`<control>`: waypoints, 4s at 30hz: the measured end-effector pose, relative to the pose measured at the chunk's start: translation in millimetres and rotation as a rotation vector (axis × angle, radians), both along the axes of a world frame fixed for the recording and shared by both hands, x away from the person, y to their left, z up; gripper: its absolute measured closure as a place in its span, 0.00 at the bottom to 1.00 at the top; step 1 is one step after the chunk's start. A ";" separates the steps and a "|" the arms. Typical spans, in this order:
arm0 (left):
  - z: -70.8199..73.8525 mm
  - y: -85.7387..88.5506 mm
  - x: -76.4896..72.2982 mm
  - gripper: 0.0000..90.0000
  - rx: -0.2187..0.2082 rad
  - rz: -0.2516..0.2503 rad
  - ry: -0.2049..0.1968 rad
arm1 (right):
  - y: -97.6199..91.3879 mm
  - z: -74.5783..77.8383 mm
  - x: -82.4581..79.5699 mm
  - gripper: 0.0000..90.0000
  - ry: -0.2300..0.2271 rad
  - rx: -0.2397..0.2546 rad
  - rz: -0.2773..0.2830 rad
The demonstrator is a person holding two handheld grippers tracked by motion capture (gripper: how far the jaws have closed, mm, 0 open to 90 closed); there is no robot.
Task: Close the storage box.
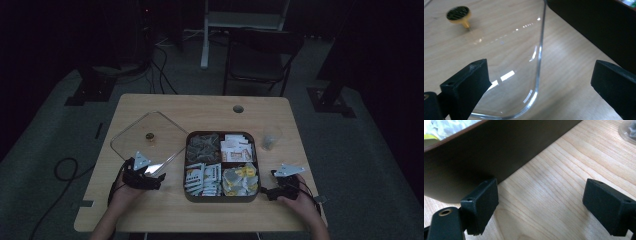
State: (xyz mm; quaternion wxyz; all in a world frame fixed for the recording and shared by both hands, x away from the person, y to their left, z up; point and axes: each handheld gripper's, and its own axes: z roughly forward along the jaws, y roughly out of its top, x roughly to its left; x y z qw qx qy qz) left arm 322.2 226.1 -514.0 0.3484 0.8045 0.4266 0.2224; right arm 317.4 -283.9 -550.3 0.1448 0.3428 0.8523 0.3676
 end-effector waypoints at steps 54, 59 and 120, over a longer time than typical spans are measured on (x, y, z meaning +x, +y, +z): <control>-12.7 25.1 116.8 0.32 -0.048 0.196 0.022 | -0.1 0.0 0.1 0.14 -0.001 0.001 0.001; -16.0 26.2 123.8 0.49 -0.036 0.199 0.027 | -0.1 0.0 0.1 0.14 -0.001 0.000 0.000; 74.2 7.2 106.6 0.67 -0.059 0.056 -0.009 | 0.0 0.0 0.0 0.14 -0.001 0.000 0.000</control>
